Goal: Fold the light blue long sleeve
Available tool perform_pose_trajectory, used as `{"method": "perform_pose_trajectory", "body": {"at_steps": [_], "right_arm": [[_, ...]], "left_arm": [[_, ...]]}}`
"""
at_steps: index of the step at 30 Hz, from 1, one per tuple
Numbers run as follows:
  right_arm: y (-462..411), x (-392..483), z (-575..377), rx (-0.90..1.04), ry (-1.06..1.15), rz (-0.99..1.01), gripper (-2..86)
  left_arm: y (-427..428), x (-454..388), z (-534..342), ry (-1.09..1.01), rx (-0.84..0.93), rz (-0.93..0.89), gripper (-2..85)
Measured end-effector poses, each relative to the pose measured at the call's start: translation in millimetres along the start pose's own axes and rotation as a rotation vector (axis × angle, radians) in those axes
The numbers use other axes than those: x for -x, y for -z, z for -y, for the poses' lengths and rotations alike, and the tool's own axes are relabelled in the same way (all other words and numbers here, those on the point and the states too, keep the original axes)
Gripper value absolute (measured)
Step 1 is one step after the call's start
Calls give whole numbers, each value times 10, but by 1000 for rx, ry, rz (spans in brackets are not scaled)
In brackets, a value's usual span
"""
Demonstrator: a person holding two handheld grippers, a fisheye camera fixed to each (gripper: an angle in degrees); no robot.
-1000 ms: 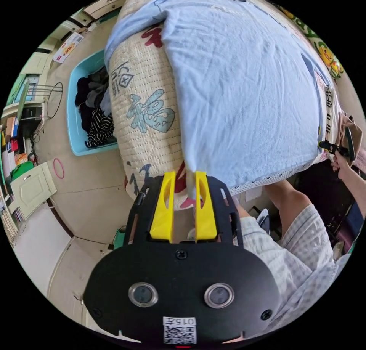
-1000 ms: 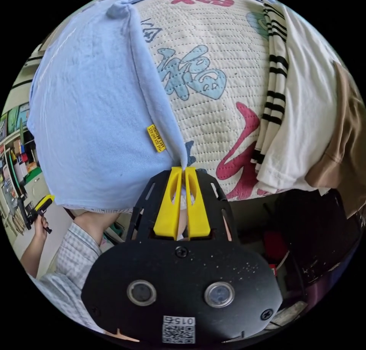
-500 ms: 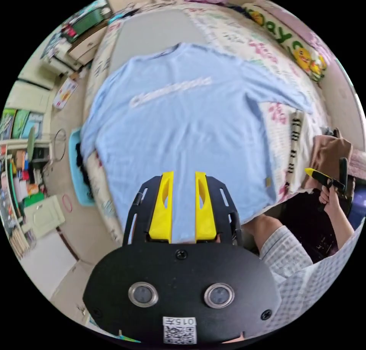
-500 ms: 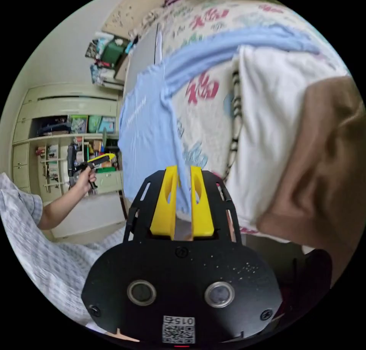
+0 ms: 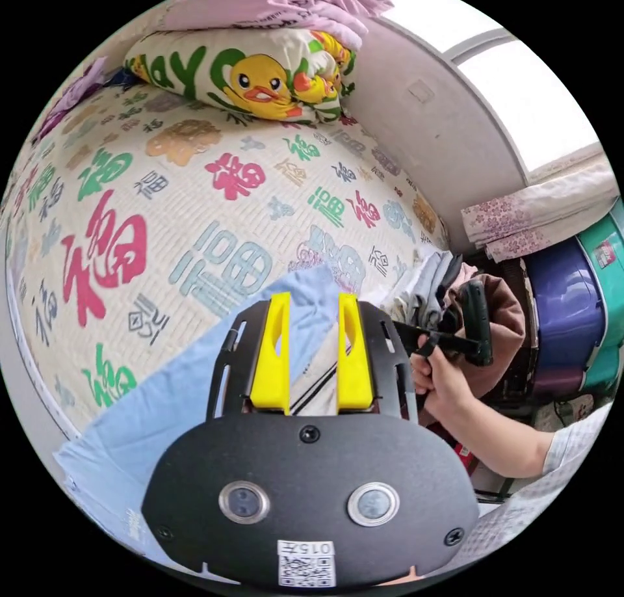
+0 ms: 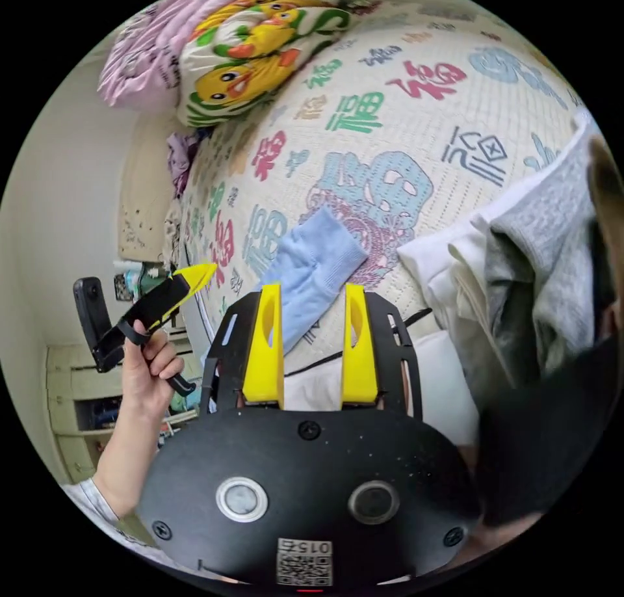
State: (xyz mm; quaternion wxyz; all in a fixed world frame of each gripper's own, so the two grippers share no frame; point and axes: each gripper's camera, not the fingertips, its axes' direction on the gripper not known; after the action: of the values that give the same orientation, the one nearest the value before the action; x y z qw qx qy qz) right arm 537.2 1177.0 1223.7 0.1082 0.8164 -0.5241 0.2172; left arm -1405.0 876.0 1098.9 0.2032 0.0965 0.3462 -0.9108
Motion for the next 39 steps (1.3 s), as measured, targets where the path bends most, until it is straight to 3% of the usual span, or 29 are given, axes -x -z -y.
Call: {"method": "perform_pose_trajectory", "body": {"at_steps": [3, 11, 15, 16, 18, 24, 29, 32, 35, 39], "right_arm": [[-131, -153, 155, 19, -91, -10, 134], [-372, 16, 109, 18, -17, -140, 85], [-470, 268, -105, -36, 86, -231, 67], [-500, 366, -167, -46, 121, -242, 42], [-515, 540, -259, -61, 179, -221, 23], [-339, 1325, -785, -133, 404, -179, 7], [-351, 2297, -1802, -131, 773, -150, 2], [-592, 2779, -2568, -78, 1032, -198, -2], [-950, 3116, -3346, -9, 1274, -278, -5], [-1331, 3373, -4149, 43, 1509, -333, -5]], "left_arm": [[-490, -85, 470, -28, 100, 9, 117], [-1546, -178, 833, -105, 299, 131, 116], [-1609, -187, 686, -133, 280, 205, 68], [-1575, -187, 605, -164, 270, 194, 25], [-1418, -130, 437, -162, 197, 155, 16], [-336, 582, -683, 30, -168, -32, 21], [280, 1632, -2587, 514, -355, -367, 174], [137, 1931, -3725, 769, -453, -641, 203], [59, 2033, -4493, 833, -528, -795, 209], [74, 2146, -5244, 851, -540, -794, 188]]}}
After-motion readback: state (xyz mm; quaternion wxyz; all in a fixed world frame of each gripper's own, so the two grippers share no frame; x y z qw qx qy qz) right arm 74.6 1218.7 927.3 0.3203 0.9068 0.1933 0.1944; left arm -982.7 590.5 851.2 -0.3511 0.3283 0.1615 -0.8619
